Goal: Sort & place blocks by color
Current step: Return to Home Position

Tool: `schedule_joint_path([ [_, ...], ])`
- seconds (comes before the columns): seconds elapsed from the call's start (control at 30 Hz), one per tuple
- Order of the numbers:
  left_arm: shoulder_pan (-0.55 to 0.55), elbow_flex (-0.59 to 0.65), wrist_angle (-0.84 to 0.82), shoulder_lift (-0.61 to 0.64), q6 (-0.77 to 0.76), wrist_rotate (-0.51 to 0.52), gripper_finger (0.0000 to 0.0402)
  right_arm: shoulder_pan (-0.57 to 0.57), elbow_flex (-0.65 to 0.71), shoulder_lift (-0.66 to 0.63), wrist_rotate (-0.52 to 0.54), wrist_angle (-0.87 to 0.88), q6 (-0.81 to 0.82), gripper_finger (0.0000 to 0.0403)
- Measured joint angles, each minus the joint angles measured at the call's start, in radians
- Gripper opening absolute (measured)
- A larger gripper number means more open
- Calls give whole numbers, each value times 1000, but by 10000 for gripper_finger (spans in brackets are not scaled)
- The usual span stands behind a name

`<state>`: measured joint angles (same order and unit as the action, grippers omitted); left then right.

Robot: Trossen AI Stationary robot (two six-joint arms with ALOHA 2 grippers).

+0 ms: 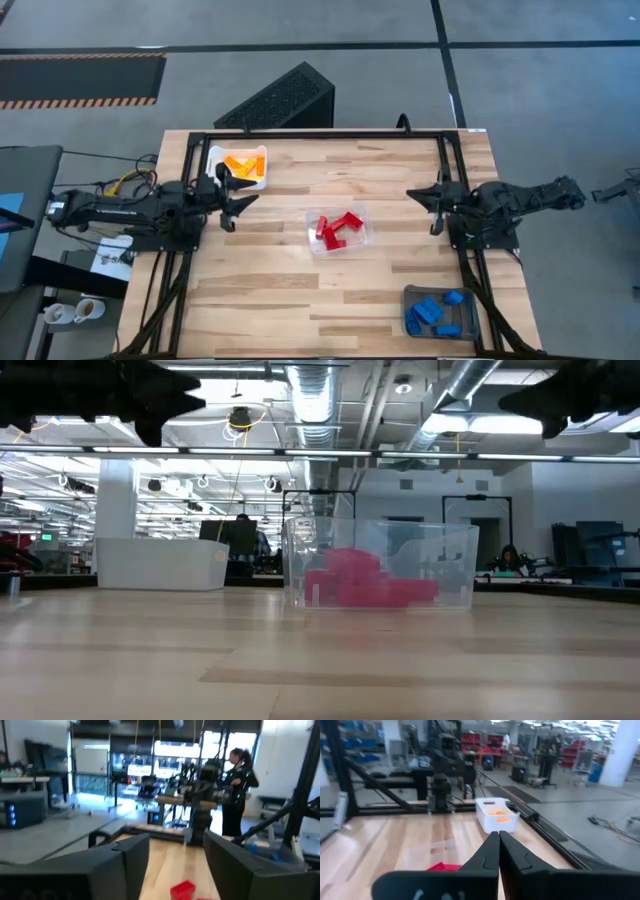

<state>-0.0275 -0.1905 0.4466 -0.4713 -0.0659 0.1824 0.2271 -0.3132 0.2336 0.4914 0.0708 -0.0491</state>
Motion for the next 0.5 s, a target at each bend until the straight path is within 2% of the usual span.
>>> schedule_joint_path([
  [0.2, -87, 0, -44, 0, -11, -108, 106, -77, 82, -144, -137, 3, -25, 11],
  [0.33, -141, 0, -45, 0, -11, -154, 49, -116, 130, -226, -185, 4, -37, 5],
  [0.43, -186, 0, -58, 0, -9, -178, 11, -142, 153, -231, -204, 11, -53, 11],
  [0.5, -215, 0, -71, 0, -16, -198, 5, -154, 152, -225, -213, 15, -57, 12],
])
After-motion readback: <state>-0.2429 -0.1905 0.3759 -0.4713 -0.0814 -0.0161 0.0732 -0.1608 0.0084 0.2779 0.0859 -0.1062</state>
